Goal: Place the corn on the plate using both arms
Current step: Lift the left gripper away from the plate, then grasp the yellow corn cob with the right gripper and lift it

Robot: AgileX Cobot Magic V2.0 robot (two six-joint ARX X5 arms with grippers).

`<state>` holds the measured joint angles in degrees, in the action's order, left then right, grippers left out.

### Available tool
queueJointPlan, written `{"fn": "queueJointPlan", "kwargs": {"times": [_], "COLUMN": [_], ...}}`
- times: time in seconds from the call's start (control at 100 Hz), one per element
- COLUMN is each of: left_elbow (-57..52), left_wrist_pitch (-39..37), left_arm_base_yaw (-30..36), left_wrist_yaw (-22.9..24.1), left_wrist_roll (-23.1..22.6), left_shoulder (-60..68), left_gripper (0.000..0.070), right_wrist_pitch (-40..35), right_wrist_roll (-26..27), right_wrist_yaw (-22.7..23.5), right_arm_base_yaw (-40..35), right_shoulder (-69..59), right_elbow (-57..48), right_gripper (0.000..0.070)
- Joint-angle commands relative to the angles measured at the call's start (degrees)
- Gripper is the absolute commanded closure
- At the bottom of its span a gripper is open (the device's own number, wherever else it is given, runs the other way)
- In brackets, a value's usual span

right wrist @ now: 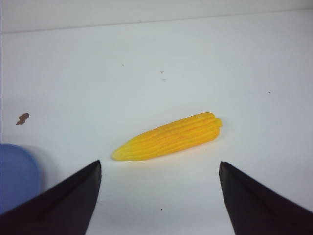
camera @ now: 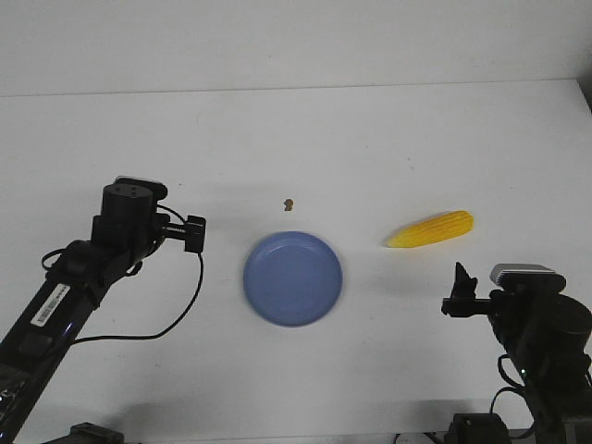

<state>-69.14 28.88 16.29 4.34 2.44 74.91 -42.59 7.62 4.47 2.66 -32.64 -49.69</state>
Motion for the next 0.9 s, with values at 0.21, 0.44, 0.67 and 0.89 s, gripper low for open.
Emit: {"fn": "queueJointPlan", "kwargs": {"times": [0.21,0.44,0.67,0.89], "left_elbow": [8.83,9.79,9.79,9.79], "left_wrist_pitch": [-2.01,-3.72,-4.55,-4.57], "left_arm_base_yaw": [-4.81,-5.42,-5.40,-5.40], "left_wrist_yaw": [0.11,-1.70,-4.35,-4.35], "left_wrist_roll": [1.88,3.02,2.99,3.02], "left_shoulder": [-4.98,-5.05,-5.03,-5.03], "left_gripper": [0.0000,0.0000,0.0000,0.0000], "right_wrist_pitch": [1.97,10.99,16.15,23.10], "right_wrist_roll": [8.79,18.36,32.50,38.05], "right_wrist_yaw": [-7.89,-10.10,-8.61,-5.62], "right_arm_base_yaw": [-0.04,0.00,0.00,-0.07], "right_shoulder": [-3.58,-15.47,-31.19,-41.05], "right_elbow": [-1.01,-1.01,-1.01,-1.01], "right_gripper": [0.0134,0.0080,0.0000,0.0000]}}
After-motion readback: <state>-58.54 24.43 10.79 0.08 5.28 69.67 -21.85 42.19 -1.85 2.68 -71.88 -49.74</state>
